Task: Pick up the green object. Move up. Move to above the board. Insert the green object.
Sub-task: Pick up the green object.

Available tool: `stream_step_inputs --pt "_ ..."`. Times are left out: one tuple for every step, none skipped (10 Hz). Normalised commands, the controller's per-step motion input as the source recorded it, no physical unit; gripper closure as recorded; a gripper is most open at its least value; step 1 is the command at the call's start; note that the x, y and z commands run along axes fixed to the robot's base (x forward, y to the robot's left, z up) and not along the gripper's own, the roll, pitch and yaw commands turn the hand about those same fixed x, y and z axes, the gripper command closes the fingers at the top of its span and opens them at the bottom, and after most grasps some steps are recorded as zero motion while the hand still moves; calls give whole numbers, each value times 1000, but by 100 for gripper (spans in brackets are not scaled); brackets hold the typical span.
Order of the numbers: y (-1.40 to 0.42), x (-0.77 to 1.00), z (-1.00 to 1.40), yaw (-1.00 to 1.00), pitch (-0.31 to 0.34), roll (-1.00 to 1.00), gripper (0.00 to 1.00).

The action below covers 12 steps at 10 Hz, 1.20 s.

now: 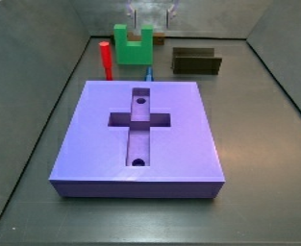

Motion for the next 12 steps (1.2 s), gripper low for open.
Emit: stream_step_inputs --pt "0 0 -489 -49 -91 -97 0" --pt "37 -34 -389 0 -33 -7 0" --pt "97 -46 -320 0 -9 0 0" --pt "63 -26 -229 0 0 0 0" --pt "26 0 -203 0 0 0 0" --pt "0 0 -123 0 0 1 0" --pt "0 0 0 0 0 0 0" --pt "0 0 0 0 0 0 100" --pt "0 0 0 0 0 0 100" --pt "0 0 0 0 0 0 100" --pt "0 0 0 0 0 0 100" --pt "0 0 0 0 0 0 100"
